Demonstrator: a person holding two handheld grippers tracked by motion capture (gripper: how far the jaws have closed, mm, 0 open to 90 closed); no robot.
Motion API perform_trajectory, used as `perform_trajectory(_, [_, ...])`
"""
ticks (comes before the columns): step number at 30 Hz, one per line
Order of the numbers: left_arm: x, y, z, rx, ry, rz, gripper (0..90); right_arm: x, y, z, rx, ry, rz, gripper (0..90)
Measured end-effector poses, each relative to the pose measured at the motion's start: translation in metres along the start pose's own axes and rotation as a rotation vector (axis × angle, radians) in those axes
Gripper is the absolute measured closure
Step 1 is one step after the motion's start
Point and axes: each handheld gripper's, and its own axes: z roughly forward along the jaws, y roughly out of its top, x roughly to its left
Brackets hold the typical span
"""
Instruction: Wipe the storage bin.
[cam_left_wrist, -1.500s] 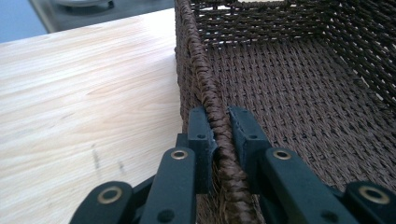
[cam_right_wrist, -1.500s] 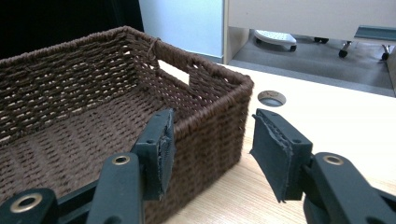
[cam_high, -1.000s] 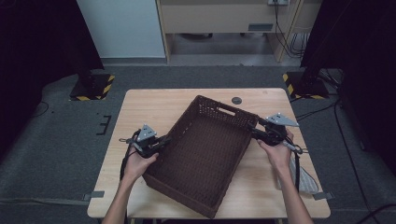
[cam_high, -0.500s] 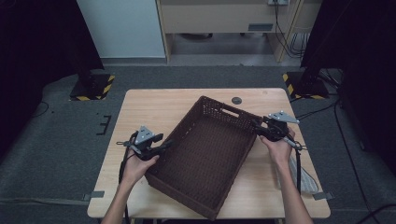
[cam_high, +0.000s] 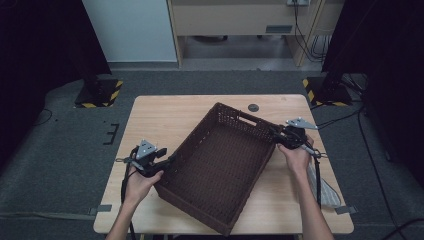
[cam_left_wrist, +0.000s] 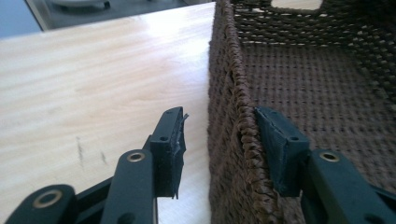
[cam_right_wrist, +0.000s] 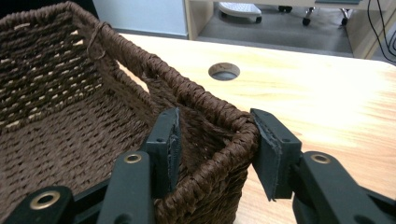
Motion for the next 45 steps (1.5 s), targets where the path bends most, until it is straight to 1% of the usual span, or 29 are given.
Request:
perform_trajectory(4, [0.007, 0.005, 0.007, 0.002, 0.005, 0.020, 51.7, 0.003, 0.001, -0.009, 0.045, -0.022, -0.024, 54.3])
perform_trajectory(5, [0.010, 0.006, 0.010, -0.001, 0.007, 0.020, 49.3, 0.006, -0.002, -0.016, 0.052, -0.038, -0.024, 53.7])
perform_trajectory(6, [0.010, 0.006, 0.010, -0.001, 0.007, 0.020, 47.5, 0.006, -0.002, -0.016, 0.052, -0.038, -0.024, 53.7])
perform_trajectory(9, [0.015, 0.009, 0.014, -0.005, 0.012, -0.010, 43.2, 0.008, -0.007, -0.024, 0.053, -0.047, -0.005, 52.6])
perform_trajectory(11, [0.014, 0.012, 0.010, -0.027, 0.031, -0.016, 40.5, 0.008, -0.007, -0.026, 0.053, -0.043, -0.017, 51.1])
perform_trajectory(13, [0.012, 0.015, 0.002, -0.059, 0.026, -0.029, 38.5, 0.006, -0.006, -0.025, 0.043, -0.026, -0.037, 48.0])
perform_trajectory(14, [0.010, 0.017, -0.007, -0.087, 0.017, -0.031, 37.5, 0.005, -0.005, -0.025, 0.030, -0.021, -0.028, 47.8])
perform_trajectory(15, [0.008, 0.017, -0.015, -0.096, 0.021, -0.023, 35.8, 0.001, -0.004, -0.024, 0.002, -0.004, -0.008, 47.3])
perform_trajectory(16, [0.008, 0.017, -0.015, -0.096, 0.021, -0.023, 35.6, 0.000, -0.004, -0.023, 0.007, -0.005, -0.008, 47.4])
perform_trajectory(17, [0.007, 0.016, -0.020, -0.085, 0.023, -0.020, 35.6, 0.000, -0.004, -0.023, 0.007, -0.005, -0.008, 47.4])
perform_trajectory(18, [0.006, 0.013, -0.025, -0.069, 0.027, -0.018, 35.0, -0.003, -0.004, -0.021, 0.015, -0.011, -0.035, 50.5])
perform_trajectory(20, [0.005, 0.007, -0.030, -0.043, 0.028, -0.023, 35.0, -0.005, -0.005, -0.019, 0.017, -0.003, -0.044, 53.7])
perform_trajectory(21, [0.005, 0.005, -0.031, -0.033, 0.031, -0.027, 35.0, -0.005, -0.005, -0.019, 0.017, -0.003, -0.044, 53.7])
perform_trajectory(22, [0.006, 0.000, -0.031, -0.008, 0.042, -0.030, 36.0, -0.006, -0.005, -0.018, 0.019, 0.020, -0.032, 58.6])
perform_trajectory(23, [0.008, -0.003, -0.030, 0.009, 0.050, -0.036, 36.0, -0.006, -0.005, -0.018, 0.019, 0.020, -0.032, 58.6])
perform_trajectory(25, [0.013, -0.010, -0.026, 0.048, 0.074, -0.047, 37.9, -0.005, -0.004, -0.019, 0.025, 0.028, -0.045, 62.6])
perform_trajectory(27, [0.019, -0.014, -0.023, 0.035, 0.050, -0.096, 35.9, -0.004, -0.003, -0.020, 0.030, 0.023, -0.062, 63.5])
perform_trajectory(28, [0.022, -0.014, -0.022, 0.034, 0.044, -0.097, 35.8, -0.004, -0.003, -0.020, 0.034, 0.022, -0.065, 63.7])
perform_trajectory(31, [0.028, -0.008, -0.016, 0.038, 0.078, -0.079, 35.8, -0.002, -0.003, -0.023, 0.050, 0.025, -0.071, 63.8])
perform_trajectory(32, [0.033, -0.004, -0.010, 0.041, 0.093, -0.092, 35.8, 0.000, -0.004, -0.027, 0.058, 0.023, -0.081, 63.5])
perform_trajectory(33, [0.033, -0.004, -0.010, 0.041, 0.093, -0.092, 35.8, 0.001, -0.005, -0.029, 0.062, 0.025, -0.084, 63.5])
perform_trajectory(34, [0.038, -0.001, -0.005, 0.044, 0.093, -0.084, 35.8, 0.001, -0.005, -0.029, 0.062, 0.025, -0.084, 63.2])
perform_trajectory(35, [0.042, 0.003, -0.001, 0.052, 0.085, -0.087, 34.8, 0.005, -0.009, -0.035, 0.060, 0.014, -0.087, 62.7])
perform_trajectory(37, [0.048, 0.009, 0.005, 0.069, 0.081, -0.103, 34.5, 0.006, -0.010, -0.038, 0.059, 0.013, -0.079, 62.4])
perform_trajectory(39, [0.052, 0.014, 0.011, 0.073, 0.076, -0.062, 34.7, 0.008, -0.014, -0.044, 0.062, 0.019, -0.075, 61.7])
perform_trajectory(40, [0.054, 0.015, 0.012, 0.075, 0.071, -0.055, 34.5, 0.009, -0.016, -0.048, 0.065, 0.023, -0.071, 61.2])
perform_trajectory(42, [0.056, 0.017, 0.014, 0.079, 0.060, -0.081, 34.5, 0.010, -0.017, -0.051, 0.062, 0.029, -0.073, 60.7])
perform_trajectory(44, [0.056, 0.016, 0.013, 0.075, 0.062, -0.072, 34.5, 0.010, -0.018, -0.052, 0.057, 0.031, -0.078, 59.6])
perform_trajectory(45, [0.054, 0.015, 0.012, 0.058, 0.068, -0.075, 34.3, 0.009, -0.019, -0.052, 0.035, 0.055, -0.075, 55.1])
